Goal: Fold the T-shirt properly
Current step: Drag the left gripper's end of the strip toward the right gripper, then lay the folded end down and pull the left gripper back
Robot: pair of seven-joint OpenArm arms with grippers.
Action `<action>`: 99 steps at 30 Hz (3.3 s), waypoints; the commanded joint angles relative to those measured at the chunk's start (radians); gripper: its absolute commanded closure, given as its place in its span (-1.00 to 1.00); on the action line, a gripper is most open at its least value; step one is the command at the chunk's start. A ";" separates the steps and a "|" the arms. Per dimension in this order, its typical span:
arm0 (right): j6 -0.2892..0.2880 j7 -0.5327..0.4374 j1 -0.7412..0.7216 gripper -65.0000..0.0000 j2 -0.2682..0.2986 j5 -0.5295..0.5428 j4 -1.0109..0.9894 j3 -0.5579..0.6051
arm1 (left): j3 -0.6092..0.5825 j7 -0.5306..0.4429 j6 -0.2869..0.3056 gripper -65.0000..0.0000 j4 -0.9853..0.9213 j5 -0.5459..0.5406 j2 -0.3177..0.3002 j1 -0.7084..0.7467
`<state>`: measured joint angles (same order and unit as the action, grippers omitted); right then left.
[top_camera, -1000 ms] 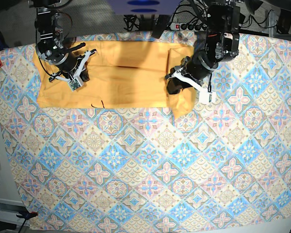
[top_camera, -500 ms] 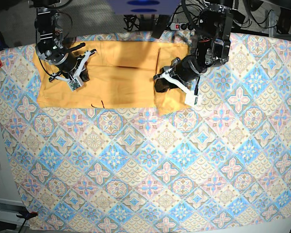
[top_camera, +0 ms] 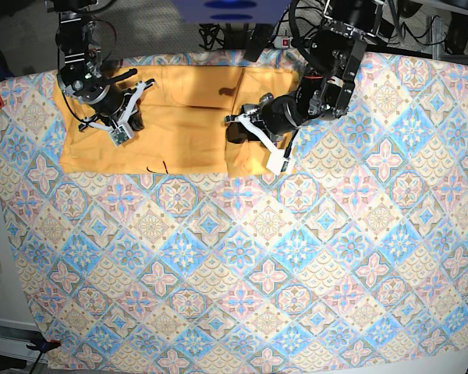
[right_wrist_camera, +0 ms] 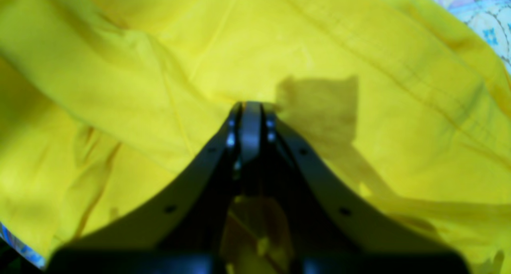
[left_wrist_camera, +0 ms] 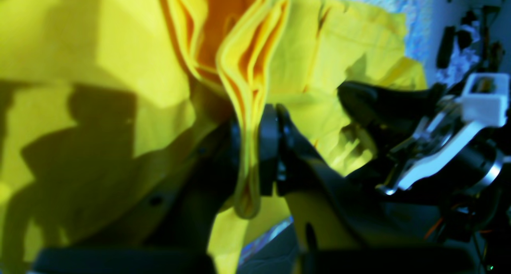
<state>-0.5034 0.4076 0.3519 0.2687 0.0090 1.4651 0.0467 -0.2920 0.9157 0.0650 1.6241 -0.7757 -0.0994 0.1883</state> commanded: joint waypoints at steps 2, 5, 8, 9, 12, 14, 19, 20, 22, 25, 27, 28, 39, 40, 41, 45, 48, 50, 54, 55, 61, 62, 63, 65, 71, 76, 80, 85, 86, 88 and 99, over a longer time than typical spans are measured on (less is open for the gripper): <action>-0.005 0.029 0.002 0.98 0.005 -0.007 0.004 0.000 | -0.002 -0.007 0.011 1.00 0.015 -0.011 0.003 -0.020; -0.005 0.029 0.002 0.98 0.005 -0.007 0.006 0.000 | -0.020 -0.007 0.011 1.00 -0.002 -0.012 0.002 -0.031; -0.005 0.029 0.002 0.98 0.005 -0.007 0.006 0.000 | -0.071 -0.008 0.011 1.00 -0.006 -0.015 -0.015 -0.057; -0.005 0.029 0.002 0.98 0.005 -0.007 0.006 0.000 | -0.094 -0.008 0.011 1.00 -0.005 -0.017 -0.026 -0.059; -0.005 0.029 0.002 0.98 0.005 -0.007 0.006 0.000 | -0.149 -0.008 0.011 0.91 0.000 -0.018 -0.035 -0.080; -0.005 0.029 0.002 0.98 0.005 -0.007 0.006 0.000 | -0.160 -0.008 0.011 0.80 0.000 -0.018 -0.036 -0.082; -0.005 0.027 0.002 0.98 0.005 -0.007 0.007 0.000 | -0.161 -0.013 0.011 0.43 0.000 -0.018 -0.056 -0.085; -0.005 0.027 0.002 0.98 0.005 -0.007 0.007 0.000 | -0.160 -0.013 0.011 0.35 0.000 -0.018 -0.058 -0.085; -0.005 0.027 0.002 0.98 0.005 -0.007 0.007 0.000 | -0.160 -0.011 0.011 0.24 0.000 -0.018 -0.058 -0.085; -0.005 0.027 0.002 0.98 0.005 -0.007 0.007 0.000 | -0.157 -0.016 0.011 0.10 0.002 -0.018 -0.058 -0.085; -0.005 0.027 0.002 0.98 0.005 -0.007 0.007 0.000 | -0.155 -0.017 0.011 0.04 0.017 -0.018 -0.082 -0.085; -0.005 0.027 0.002 0.98 0.005 -0.007 0.007 0.000 | -0.155 -0.024 0.011 0.03 0.043 -0.018 -0.096 -0.085; -0.005 0.030 0.023 0.98 0.007 -0.005 0.110 -0.086 | -0.163 -0.068 0.011 0.03 0.121 -0.017 -0.244 -0.043; -0.005 0.030 0.023 0.98 0.007 -0.005 0.111 -0.089 | -0.163 -0.068 0.011 0.03 0.121 -0.014 -0.245 -0.037; -0.005 0.030 0.023 0.98 0.007 -0.005 0.111 -0.090 | -0.163 -0.066 0.011 0.03 0.121 -0.012 -0.245 -0.034; -0.005 0.030 0.023 0.98 0.007 -0.005 0.111 -0.090 | -0.169 0.012 0.011 0.03 0.121 -0.017 -0.233 -0.031; -0.005 0.030 0.023 0.98 0.005 -0.005 0.110 -0.090 | -0.210 0.049 0.011 0.03 0.112 -0.009 -0.216 -0.036; -0.005 0.030 0.023 0.98 0.004 -0.005 0.110 -0.090 | -0.229 0.052 0.011 0.03 0.097 -0.004 -0.216 -0.037; -0.005 0.030 0.023 0.98 0.002 -0.005 0.111 -0.089 | -0.264 0.050 0.011 0.04 0.038 -0.004 -0.211 -0.056; -0.005 0.029 0.023 0.98 0.002 -0.005 0.111 -0.089 | -0.281 0.049 0.011 0.04 0.028 -0.004 -0.211 -0.063; -0.005 0.026 0.029 0.98 0.002 -0.005 0.115 -0.089 | -0.310 0.021 0.011 0.46 0.005 -0.004 -0.193 -0.091; -0.005 0.026 0.029 0.98 0.002 -0.005 0.115 -0.089 | -0.310 0.018 0.011 0.58 -0.008 -0.004 -0.187 -0.094; -0.005 0.026 0.029 0.98 0.002 -0.005 0.115 -0.089 | -0.310 0.015 0.011 0.67 -0.015 -0.004 -0.181 -0.095; -0.005 0.026 0.029 0.98 0.002 -0.005 0.115 -0.089 | -0.309 0.013 0.011 0.73 -0.018 -0.004 -0.162 -0.100; -0.005 0.029 0.031 0.98 0.002 -0.005 0.116 -0.089 | -0.310 0.015 0.011 0.73 -0.018 -0.001 -0.119 -0.126; -0.005 0.026 0.031 0.98 0.002 -0.005 0.116 -0.089 | -0.350 0.010 0.011 0.73 -0.021 0.019 -0.121 -0.164; -0.005 0.030 0.031 0.98 0.001 -0.005 0.116 -0.089 | -0.353 -0.045 0.011 0.73 -0.018 0.025 -0.118 -0.187; -0.005 0.027 0.032 0.98 0.001 -0.005 0.116 -0.089 | -0.353 -0.057 0.011 0.63 -0.015 0.025 -0.118 -0.200; -0.005 0.027 0.032 0.98 0.001 -0.005 0.116 -0.089 | -0.349 -0.057 0.011 0.57 -0.014 0.022 -0.121 -0.200; -0.005 0.026 0.040 0.98 0.001 -0.005 0.116 -0.089 | -0.347 -0.053 0.011 0.47 0.005 0.015 -0.130 -0.198; -0.005 0.023 0.045 0.98 0.001 -0.005 0.116 -0.094 | -0.296 -0.057 0.005 0.34 0.141 -0.060 -0.291 -0.094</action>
<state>-0.5114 0.4503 0.4000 0.2596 -0.0032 1.5627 -0.0387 -0.5957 0.8700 0.0658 1.7466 -0.8307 -0.3809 0.0986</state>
